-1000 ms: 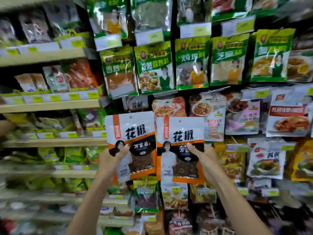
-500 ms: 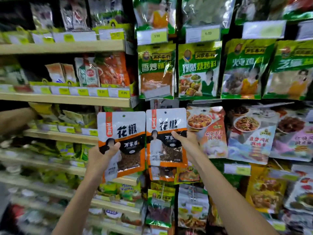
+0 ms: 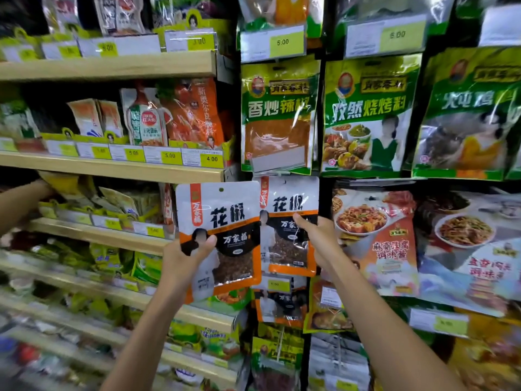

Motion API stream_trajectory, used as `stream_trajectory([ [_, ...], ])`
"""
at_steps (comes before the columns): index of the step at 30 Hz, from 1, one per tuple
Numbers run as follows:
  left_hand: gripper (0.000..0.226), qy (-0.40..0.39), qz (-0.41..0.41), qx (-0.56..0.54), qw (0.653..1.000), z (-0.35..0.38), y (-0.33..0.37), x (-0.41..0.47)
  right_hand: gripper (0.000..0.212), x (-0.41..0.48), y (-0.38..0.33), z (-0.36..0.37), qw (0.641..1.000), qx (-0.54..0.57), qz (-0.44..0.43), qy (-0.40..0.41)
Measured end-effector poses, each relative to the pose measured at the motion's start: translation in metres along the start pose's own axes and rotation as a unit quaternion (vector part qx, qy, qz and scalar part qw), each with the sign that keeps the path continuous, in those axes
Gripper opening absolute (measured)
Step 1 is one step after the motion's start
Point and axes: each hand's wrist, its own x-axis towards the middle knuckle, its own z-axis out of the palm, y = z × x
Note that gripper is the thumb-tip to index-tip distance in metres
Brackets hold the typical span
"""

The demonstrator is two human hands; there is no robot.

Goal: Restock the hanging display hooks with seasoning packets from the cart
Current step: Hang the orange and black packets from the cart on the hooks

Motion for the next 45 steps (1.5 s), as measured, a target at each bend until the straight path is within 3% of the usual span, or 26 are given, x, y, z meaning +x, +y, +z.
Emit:
stream_trajectory([
  [4, 0.048, -0.032, -0.01, -0.003, 0.999, 0.003, -0.002, 0.009, 0.064, 0.007, 0.002, 0.004, 0.999, -0.006, 0.007, 0.036],
  [8, 0.049, -0.063, -0.033, -0.016, 0.997, 0.007, -0.007, 0.015, 0.019, -0.003, -0.001, 0.008, 0.999, -0.022, -0.009, 0.048],
  [13, 0.035, -0.138, -0.041, -0.041, 0.989, 0.013, -0.018, 0.018, 0.036, -0.052, 0.02, 0.007, 0.986, -0.08, -0.062, 0.131],
  [17, 0.043, -0.183, -0.052, -0.05, 0.981, 0.031, -0.019, 0.014, 0.046, -0.083, 0.018, 0.026, 0.999, 0.022, -0.014, 0.019],
  [21, 0.018, -0.213, -0.047, -0.083, 0.972, 0.053, -0.009, 0.007, 0.032, -0.087, 0.009, 0.026, 0.999, 0.028, -0.019, 0.019],
  [24, 0.015, -0.206, 0.02, -0.047, 0.977, 0.048, -0.001, 0.013, 0.024, -0.084, 0.009, 0.018, 0.998, 0.036, -0.018, 0.047],
  [25, 0.013, -0.175, 0.057, -0.01, 0.983, 0.044, 0.002, 0.019, 0.022, -0.083, 0.01, 0.015, 0.998, 0.034, -0.018, 0.057],
  [27, 0.022, -0.039, 0.185, 0.109, 0.976, 0.033, 0.01, 0.036, 0.017, -0.079, 0.01, 0.011, 0.997, 0.028, -0.024, 0.07],
  [29, 0.021, 0.095, 0.34, 0.202, 0.914, 0.024, 0.02, 0.06, 0.017, -0.074, 0.009, 0.01, 0.996, 0.023, -0.031, 0.079],
  [31, 0.022, 0.146, 0.431, 0.268, 0.85, 0.021, 0.028, 0.086, 0.021, -0.067, 0.004, 0.01, 0.996, 0.015, -0.033, 0.085],
  [33, 0.026, 0.148, 0.464, 0.321, 0.812, 0.023, 0.03, 0.109, 0.025, -0.059, -0.001, 0.011, 0.996, 0.01, -0.031, 0.087],
  [36, 0.028, 0.129, 0.483, 0.369, 0.784, 0.025, 0.019, 0.13, 0.024, -0.05, -0.006, 0.014, 0.995, 0.005, -0.025, 0.094],
  [45, 0.027, 0.109, 0.529, 0.337, 0.771, 0.024, -0.009, 0.141, 0.014, -0.043, -0.009, 0.018, 0.991, -0.025, -0.02, 0.127],
])
